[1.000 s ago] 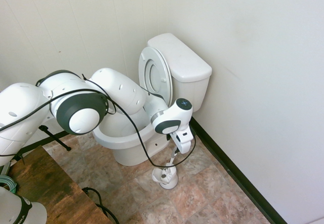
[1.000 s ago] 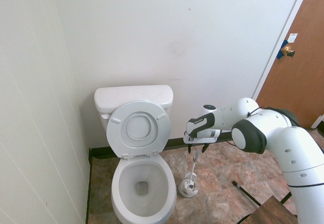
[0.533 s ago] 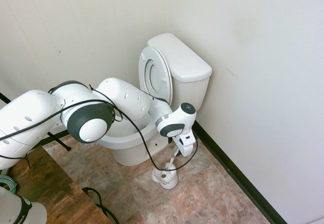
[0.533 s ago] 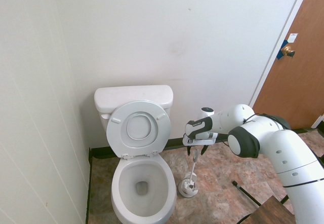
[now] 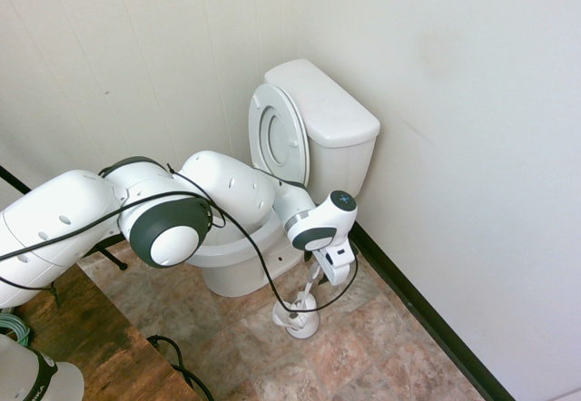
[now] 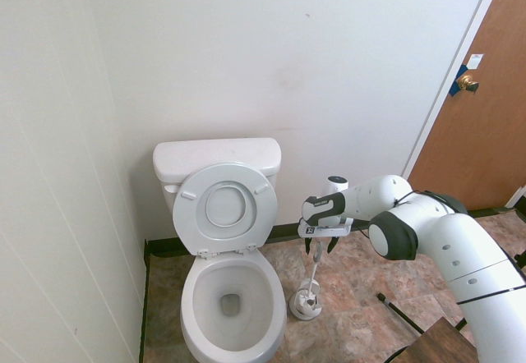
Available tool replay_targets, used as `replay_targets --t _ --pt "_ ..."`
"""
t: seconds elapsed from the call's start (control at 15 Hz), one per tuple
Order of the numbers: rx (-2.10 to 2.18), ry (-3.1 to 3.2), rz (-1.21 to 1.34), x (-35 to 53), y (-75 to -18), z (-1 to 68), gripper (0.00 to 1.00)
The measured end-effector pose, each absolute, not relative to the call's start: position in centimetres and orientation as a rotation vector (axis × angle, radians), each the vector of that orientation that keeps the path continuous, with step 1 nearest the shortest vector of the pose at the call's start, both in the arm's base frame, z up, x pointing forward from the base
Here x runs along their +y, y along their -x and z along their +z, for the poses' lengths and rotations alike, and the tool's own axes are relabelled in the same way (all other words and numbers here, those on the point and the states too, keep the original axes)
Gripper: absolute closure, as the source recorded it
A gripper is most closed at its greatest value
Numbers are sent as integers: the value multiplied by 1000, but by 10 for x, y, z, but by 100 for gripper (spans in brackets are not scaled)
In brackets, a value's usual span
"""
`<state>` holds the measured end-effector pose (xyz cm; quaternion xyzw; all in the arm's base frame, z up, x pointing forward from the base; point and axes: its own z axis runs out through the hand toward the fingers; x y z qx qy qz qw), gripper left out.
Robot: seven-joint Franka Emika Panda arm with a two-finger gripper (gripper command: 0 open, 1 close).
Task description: Clean the toilet
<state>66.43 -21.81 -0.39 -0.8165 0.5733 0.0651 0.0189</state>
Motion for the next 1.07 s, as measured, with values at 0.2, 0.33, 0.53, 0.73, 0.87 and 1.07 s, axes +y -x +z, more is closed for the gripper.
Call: replay_targets --t 0.2,0.33,0.53,0.73,0.87,1.07 --pt "1773 2538 205 -221 -663 -5 100" --pt "1767 2539 206 -225 -661 -5 100" --pt "1754 2541 209 -223 -661 -5 100" --pt "1743 2545 213 -217 -662 -6 100" --pt "1741 2546 213 -216 -662 -6 100" --pt "1741 2546 212 -216 -662 -6 100"
